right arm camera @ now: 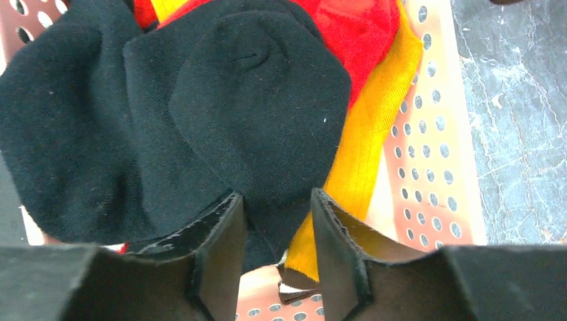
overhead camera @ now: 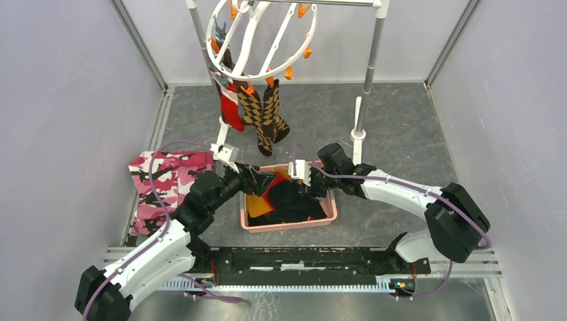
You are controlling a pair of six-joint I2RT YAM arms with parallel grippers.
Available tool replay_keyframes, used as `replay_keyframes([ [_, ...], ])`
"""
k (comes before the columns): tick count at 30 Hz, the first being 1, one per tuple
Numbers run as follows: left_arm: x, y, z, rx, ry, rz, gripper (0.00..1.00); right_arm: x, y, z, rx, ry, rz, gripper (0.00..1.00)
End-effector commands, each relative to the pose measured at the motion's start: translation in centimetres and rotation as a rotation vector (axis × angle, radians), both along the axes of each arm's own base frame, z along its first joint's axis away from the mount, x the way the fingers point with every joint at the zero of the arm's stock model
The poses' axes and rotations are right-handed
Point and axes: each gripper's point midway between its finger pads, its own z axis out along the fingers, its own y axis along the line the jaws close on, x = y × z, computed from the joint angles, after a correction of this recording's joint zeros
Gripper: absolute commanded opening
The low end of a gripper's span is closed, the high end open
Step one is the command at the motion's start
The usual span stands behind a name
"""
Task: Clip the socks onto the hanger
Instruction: Pick up the sock from the bin.
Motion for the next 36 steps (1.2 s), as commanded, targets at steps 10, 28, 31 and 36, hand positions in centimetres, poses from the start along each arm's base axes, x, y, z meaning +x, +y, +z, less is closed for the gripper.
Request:
replay_keyframes([
  [10, -0.8, -0.6, 1.8, -0.084, -0.048, -0.044, 0.86, 0.5, 1.9, 5.0, 0.125, -0.018, 0.044, 0.00],
  [28, -5.5, -4.0, 5.9, -0.255, -0.307, -0.378, 0.86, 0.5, -2.1, 15.6, 0.376, -0.006, 0.131, 0.00],
  [31, -5.7, -4.4, 5.8, -0.257, -0.324, -0.401, 0.86, 0.4, -2.5, 16.8, 0.399, -0.029, 0.128, 0.02],
  [36, -5.9, -4.6, 5.6, -0.257, -0.346, -0.411, 0.86, 0.5, -2.4, 16.3, 0.402, 0.009, 0.127, 0.04],
])
